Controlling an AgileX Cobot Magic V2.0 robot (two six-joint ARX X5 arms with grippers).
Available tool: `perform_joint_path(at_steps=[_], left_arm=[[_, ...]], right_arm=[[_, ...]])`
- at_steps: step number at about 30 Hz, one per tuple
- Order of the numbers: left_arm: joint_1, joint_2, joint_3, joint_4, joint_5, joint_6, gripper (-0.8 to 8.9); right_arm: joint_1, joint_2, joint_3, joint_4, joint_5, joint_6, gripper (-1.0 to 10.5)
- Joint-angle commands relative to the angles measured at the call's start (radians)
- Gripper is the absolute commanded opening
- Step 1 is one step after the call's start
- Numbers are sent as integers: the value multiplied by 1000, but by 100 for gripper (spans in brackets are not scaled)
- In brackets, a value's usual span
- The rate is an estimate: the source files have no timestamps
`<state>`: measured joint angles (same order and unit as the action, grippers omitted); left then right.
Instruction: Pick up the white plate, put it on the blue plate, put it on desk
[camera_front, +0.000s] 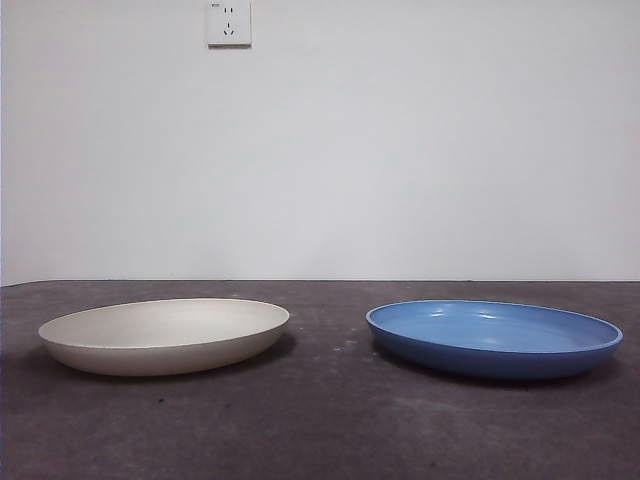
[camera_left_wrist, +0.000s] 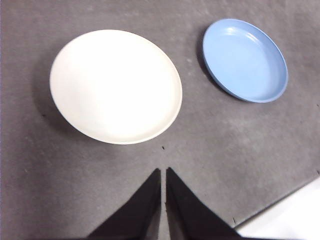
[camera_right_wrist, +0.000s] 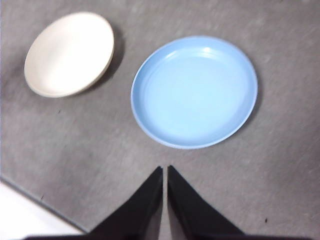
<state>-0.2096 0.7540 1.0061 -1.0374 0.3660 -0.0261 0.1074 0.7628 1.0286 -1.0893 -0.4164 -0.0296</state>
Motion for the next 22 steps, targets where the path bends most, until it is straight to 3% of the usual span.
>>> perform_joint_path(at_steps=[1, 5, 7, 9, 12, 22], left_arm=[[-6, 5, 22, 5, 3, 18, 19], [-6, 5, 22, 6, 2, 14, 70], [-6, 5, 22, 5, 2, 14, 198], [-6, 5, 22, 6, 2, 14, 393], [-6, 5, 22, 8, 2, 14, 547], [-6, 64, 22, 63, -7, -19, 553]], right_arm=[[13, 7, 20, 3, -2, -15, 8], [16, 7, 20, 3, -2, -8, 54], [16, 7, 20, 2, -2, -2, 198], [16, 7, 20, 2, -2, 4, 376], [16, 7, 20, 2, -2, 4, 461], [16, 7, 20, 3, -2, 15, 460]])
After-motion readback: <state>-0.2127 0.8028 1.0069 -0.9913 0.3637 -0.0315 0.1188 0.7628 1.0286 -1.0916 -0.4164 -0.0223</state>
